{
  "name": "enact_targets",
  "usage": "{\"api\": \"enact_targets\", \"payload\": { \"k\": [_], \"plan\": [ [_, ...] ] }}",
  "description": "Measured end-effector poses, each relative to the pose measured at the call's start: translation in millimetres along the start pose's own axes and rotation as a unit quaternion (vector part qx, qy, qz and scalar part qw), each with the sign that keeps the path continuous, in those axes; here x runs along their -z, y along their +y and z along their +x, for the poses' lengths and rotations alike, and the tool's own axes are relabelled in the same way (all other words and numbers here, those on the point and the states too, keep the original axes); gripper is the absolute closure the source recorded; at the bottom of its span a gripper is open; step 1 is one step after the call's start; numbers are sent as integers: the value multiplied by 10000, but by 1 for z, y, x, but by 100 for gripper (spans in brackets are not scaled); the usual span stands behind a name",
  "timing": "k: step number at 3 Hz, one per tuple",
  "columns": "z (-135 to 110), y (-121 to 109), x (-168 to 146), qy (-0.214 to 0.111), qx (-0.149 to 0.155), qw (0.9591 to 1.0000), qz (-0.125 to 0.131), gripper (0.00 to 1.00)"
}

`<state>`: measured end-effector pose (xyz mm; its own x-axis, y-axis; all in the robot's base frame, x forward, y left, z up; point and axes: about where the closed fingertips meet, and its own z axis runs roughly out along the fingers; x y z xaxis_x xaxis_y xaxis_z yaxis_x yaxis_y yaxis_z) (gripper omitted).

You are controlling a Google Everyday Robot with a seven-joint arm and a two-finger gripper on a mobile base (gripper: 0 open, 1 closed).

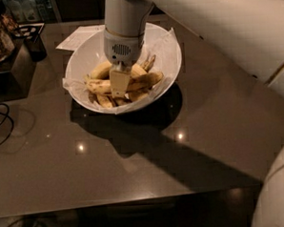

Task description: Pick banana from white bowl

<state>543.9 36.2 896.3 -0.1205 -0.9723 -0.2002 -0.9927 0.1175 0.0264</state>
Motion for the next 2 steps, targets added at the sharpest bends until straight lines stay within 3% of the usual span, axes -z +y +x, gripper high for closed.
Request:
{"api": "enact_targets", "payload": {
  "k": [2],
  "plan": [
    [-6,20,50,-250,133,9996,89,100]
  ]
}}
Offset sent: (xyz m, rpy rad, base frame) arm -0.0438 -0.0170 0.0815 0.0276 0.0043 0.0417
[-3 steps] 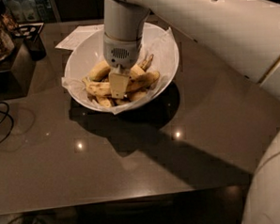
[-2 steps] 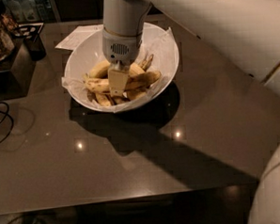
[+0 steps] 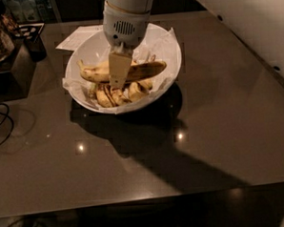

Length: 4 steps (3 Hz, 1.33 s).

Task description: Pick banana from white bowl

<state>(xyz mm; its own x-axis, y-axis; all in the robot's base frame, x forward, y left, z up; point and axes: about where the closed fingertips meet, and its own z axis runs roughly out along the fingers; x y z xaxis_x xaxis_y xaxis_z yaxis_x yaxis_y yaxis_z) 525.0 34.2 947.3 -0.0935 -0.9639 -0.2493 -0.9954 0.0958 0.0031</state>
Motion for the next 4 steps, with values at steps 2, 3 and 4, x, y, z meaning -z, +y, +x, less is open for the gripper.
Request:
{"api": "enact_targets", "payload": {
  "k": [2,3,4],
  "plan": [
    [0,17,22,-284,201,9990,270,100],
    [-6,26,32,-232,204,9992,235,100],
    [-16,55,49,-256,124,9996,88,100]
  ]
}}
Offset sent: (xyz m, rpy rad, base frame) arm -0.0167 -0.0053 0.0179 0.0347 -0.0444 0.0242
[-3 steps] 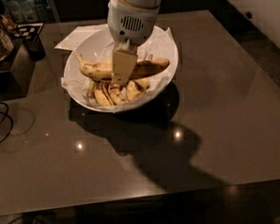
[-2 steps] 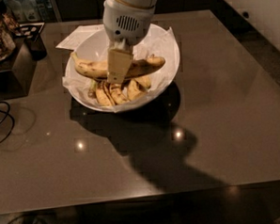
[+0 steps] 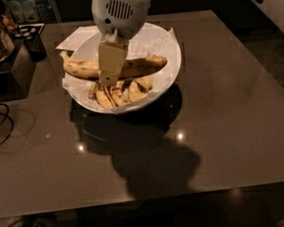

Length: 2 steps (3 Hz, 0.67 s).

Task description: Pick banana from white bowl

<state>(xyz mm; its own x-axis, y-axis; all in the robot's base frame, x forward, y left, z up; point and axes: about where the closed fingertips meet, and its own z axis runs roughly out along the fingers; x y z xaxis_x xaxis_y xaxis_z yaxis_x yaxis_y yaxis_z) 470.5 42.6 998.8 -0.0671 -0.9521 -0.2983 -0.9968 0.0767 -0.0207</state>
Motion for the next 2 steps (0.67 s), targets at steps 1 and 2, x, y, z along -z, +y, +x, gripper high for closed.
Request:
{"api": "enact_targets", "payload": {
  "k": [1,2],
  "plan": [
    [-12,25,5,-111,-44,9997,-205,100],
    [-15,46,9,-304,-116,9992,-245,100]
  ]
}}
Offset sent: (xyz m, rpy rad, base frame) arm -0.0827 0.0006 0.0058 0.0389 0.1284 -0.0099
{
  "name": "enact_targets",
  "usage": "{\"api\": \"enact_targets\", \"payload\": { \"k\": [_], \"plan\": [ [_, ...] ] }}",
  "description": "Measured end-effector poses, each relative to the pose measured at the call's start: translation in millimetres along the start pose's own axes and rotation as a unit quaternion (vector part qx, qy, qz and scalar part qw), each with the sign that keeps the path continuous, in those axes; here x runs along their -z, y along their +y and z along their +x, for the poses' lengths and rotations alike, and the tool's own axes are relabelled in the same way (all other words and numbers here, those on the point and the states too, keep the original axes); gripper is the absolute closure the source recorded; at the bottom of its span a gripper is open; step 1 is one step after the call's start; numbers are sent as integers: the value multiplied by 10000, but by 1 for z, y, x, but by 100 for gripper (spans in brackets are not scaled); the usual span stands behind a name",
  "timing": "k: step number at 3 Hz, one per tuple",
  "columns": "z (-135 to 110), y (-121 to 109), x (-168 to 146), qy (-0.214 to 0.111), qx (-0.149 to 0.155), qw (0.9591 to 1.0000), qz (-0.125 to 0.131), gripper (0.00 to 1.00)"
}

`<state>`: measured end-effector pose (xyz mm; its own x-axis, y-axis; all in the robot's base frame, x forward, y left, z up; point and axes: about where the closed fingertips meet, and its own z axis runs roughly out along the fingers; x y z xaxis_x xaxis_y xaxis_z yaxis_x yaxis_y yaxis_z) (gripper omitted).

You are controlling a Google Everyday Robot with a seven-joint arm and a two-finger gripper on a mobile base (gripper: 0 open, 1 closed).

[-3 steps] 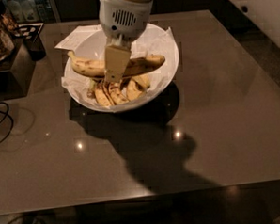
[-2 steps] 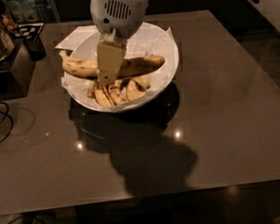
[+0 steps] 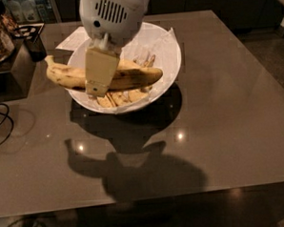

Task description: Pick banana from white bowl

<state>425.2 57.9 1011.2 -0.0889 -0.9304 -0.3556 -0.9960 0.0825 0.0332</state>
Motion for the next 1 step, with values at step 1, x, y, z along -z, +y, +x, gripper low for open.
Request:
{"api": "enact_targets", "payload": {
  "k": [1],
  "plan": [
    [-7,-3,2,-127,18,9999,106,100]
  ]
}}
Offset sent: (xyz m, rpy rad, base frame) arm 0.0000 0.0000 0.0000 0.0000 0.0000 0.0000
